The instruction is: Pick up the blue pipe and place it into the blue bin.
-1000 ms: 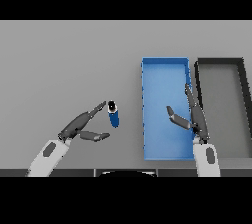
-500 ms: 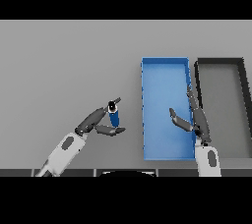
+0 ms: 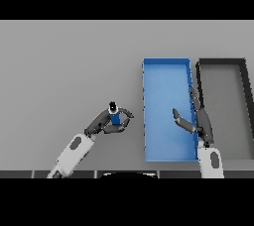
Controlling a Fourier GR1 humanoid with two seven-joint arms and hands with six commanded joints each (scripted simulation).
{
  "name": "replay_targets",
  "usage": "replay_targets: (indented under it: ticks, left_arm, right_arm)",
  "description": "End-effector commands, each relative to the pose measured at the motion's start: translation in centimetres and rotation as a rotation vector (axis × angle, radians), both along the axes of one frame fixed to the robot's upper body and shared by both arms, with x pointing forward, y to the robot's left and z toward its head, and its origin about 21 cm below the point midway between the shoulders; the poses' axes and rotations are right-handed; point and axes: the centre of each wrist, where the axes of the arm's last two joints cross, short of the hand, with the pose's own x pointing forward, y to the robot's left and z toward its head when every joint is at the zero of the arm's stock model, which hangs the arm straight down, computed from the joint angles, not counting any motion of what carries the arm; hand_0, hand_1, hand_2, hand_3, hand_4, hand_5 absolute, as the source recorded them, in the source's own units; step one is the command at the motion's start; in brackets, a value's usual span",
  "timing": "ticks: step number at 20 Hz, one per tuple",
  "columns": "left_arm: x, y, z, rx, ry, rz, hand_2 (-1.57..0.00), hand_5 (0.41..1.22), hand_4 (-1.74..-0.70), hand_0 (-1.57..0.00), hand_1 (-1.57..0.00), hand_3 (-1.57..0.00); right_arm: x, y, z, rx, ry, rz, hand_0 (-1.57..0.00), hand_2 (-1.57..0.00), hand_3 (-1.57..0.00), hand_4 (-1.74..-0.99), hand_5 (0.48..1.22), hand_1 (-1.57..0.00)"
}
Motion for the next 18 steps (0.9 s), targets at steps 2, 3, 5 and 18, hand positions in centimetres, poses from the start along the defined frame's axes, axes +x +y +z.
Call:
replay_targets:
  ticks: [2, 3, 5, 18]
  left_arm:
    - [0.3, -0.9, 0.3, 0.004, 0.007, -0.009, -1.01, 0.972, -1.50, -0.80, -0.92, -1.03]
    - [-0.2, -1.0, 0.1, -0.013, -0.004, -0.027, -1.12, 1.022, -1.54, -0.95, -1.05, -1.12]
    - [-0.2, -1.1, 0.3, 0.004, -0.029, -0.021, -1.28, 1.094, -1.55, -1.17, -1.24, -1.27]
    - [0.2, -3.8, 6.6, -0.147, -0.239, -0.086, -1.56, 1.214, -1.47, -1.55, -1.55, -1.55]
  right_arm:
    - [0.0, 0.1, 0.3, 0.006, -0.018, 0.011, 0.00, 0.00, 0.00, -1.224, 0.658, 0.00]
    - [0.0, 0.3, 0.1, 0.011, -0.007, 0.011, 0.00, 0.00, 0.00, -1.227, 0.660, 0.00]
    - [0.4, 0.5, 0.2, 0.015, 0.003, 0.017, 0.00, 0.00, 0.00, -1.228, 0.656, 0.00]
    - [0.4, 0.3, -0.1, -0.011, 0.016, 0.002, 0.00, 0.00, 0.00, -1.194, 0.642, 0.00]
